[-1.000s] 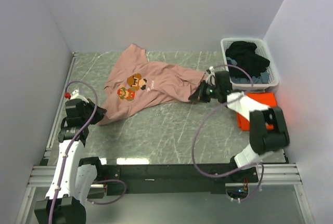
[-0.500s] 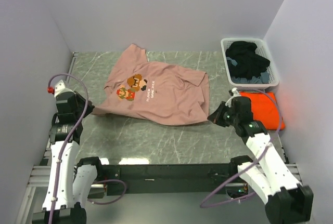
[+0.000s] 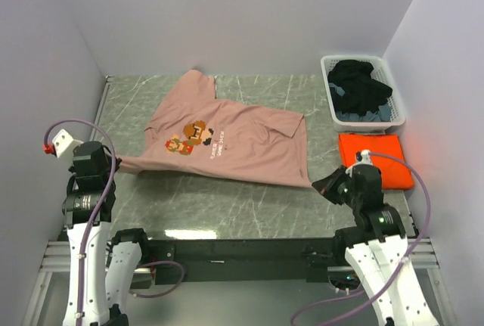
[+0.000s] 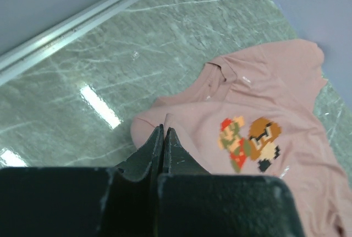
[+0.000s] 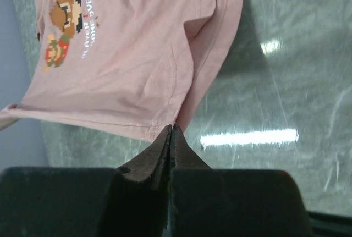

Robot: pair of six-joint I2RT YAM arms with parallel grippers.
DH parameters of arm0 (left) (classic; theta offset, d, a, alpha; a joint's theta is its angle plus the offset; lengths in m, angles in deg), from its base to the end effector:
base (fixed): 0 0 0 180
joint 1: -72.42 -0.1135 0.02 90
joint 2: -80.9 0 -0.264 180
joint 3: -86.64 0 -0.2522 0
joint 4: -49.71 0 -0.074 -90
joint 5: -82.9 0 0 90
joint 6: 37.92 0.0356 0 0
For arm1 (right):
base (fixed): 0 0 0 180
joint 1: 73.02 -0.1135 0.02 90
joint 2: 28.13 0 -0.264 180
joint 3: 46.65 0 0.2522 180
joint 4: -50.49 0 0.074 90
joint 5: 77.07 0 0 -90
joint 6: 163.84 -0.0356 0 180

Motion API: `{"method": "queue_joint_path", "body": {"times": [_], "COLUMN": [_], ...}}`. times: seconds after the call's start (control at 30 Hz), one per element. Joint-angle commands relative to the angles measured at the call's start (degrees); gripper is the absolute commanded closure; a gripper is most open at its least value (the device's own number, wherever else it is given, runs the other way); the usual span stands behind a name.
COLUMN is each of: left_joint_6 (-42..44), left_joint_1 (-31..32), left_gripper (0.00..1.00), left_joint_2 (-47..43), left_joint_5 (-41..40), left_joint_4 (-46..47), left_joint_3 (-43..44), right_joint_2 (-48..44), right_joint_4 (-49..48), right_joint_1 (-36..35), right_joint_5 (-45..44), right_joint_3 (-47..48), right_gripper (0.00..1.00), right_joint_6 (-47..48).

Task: Fold and stack the t-shirts
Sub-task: Flatten the tshirt out

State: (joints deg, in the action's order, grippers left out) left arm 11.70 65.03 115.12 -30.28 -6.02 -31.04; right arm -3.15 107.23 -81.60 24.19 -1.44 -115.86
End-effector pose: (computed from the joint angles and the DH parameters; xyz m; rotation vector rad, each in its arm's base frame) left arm 0.1159 0.0292 0.3313 -1.0349 1.7250 0.0495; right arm 0.1027 0.0225 0.2474 0.5482 2.2190 0.6951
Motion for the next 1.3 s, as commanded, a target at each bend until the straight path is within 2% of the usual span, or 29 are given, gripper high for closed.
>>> {"method": "queue_joint_path", "body": {"times": [0.0,0.13,0.2,0.23,0.27,0.3,0.33,0.37,0.4,0.47,0.5,0.57,0.67,0.7,0.8,0.9,0.93,1.07,1.1,1.27], "left_joint_6": [-3.8,-4.5,-4.6,-4.9,-5.1,-5.3,-5.5,-5.7,-5.6,-5.0,-3.8,-0.1,3.1,4.7,5.1,4.3,4.1,3.4,3.5,4.5], "left_joint_1": [0.1,0.3,0.3,0.3,0.2,0.2,0.3,0.3,0.4,0.5,0.5,0.5,0.6,0.6,0.7,1.8,2.5,7.0,9.8,11.2], "left_gripper": [0.99,0.99,0.93,0.9,0.84,0.72,0.66,0.61,0.51,0.38,0.29,0.21,0.19,0.17,0.15,0.17,0.19,0.22,0.22,0.23], "left_joint_2": [-2.3,-3.9,-4.2,-4.2,-4.6,-4.8,-5.1,-5.5,-5.7,-5.7,-5.7,-5.0,-2.2,-1.1,5.3,14.4,16.7,31.2,33.6,49.3], "left_joint_5": [-0.9,3.1,3.7,2.8,2.1,1.3,0.5,-1.1,-1.8,-2.7,-2.6,1.4,9.3,16.2,26.7,31.5,32.4,30.1,29.2,25.4], "left_joint_4": [-1.5,-2.0,-2.1,-2.4,-3.3,-3.8,-4.3,-4.8,-5.8,-6.1,-5.8,-3.8,1.5,3.0,7.8,10.8,11.7,15.2,15.6,18.7], "left_joint_3": [0.2,0.1,0.2,0.4,1.1,1.4,1.7,2.7,3.3,5.0,5.4,5.7,3.9,3.3,1.2,0.7,0.9,4.2,5.1,13.5], "right_joint_2": [-5.4,-9.9,-11.4,-11.9,-12.1,-12.3,-12.4,-12.7,-12.8,-12.8,-12.2,-8.1,0.6,3.0,12.4,23.3,28.7,40.8,42.9,56.3], "right_joint_4": [7.1,12.4,14.4,14.6,14.8,14.9,14.1,13.7,12.8,10.2,7.3,3.4,-3.2,-6.6,-11.6,-18.1,-19.1,-23.5,-24.9,-29.4], "right_joint_1": [0.4,0.3,0.4,0.3,0.4,0.3,0.3,0.4,0.4,0.3,0.3,0.3,0.3,0.1,-0.8,-4.2,-6.3,-7.6,-7.4,-3.9], "right_joint_5": [1.4,0.2,-1.0,-1.4,-1.9,-2.9,-3.2,-3.4,-3.8,-1.4,-0.5,4.1,7.5,7.8,6.5,2.5,0.9,-4.5,-5.6,-5.7], "right_joint_3": [-1.7,-0.2,1.6,2.2,3.6,4.1,4.3,4.6,4.5,3.2,2.6,0.8,-0.1,-0.2,-0.1,2.6,4.4,9.4,10.5,18.3], "right_gripper": [1.0,0.99,0.86,0.71,0.67,0.63,0.56,0.54,0.53,0.5,0.5,0.5,0.5,0.5,0.5,0.51,0.51,0.52,0.52,0.52], "right_joint_6": [-5.3,-4.9,-4.3,-3.3,-2.7,-2.1,-1.4,-1.3,-1.4,-0.6,-0.3,1.0,2.5,3.0,4.8,5.7,5.7,7.0,7.3,10.6]}}
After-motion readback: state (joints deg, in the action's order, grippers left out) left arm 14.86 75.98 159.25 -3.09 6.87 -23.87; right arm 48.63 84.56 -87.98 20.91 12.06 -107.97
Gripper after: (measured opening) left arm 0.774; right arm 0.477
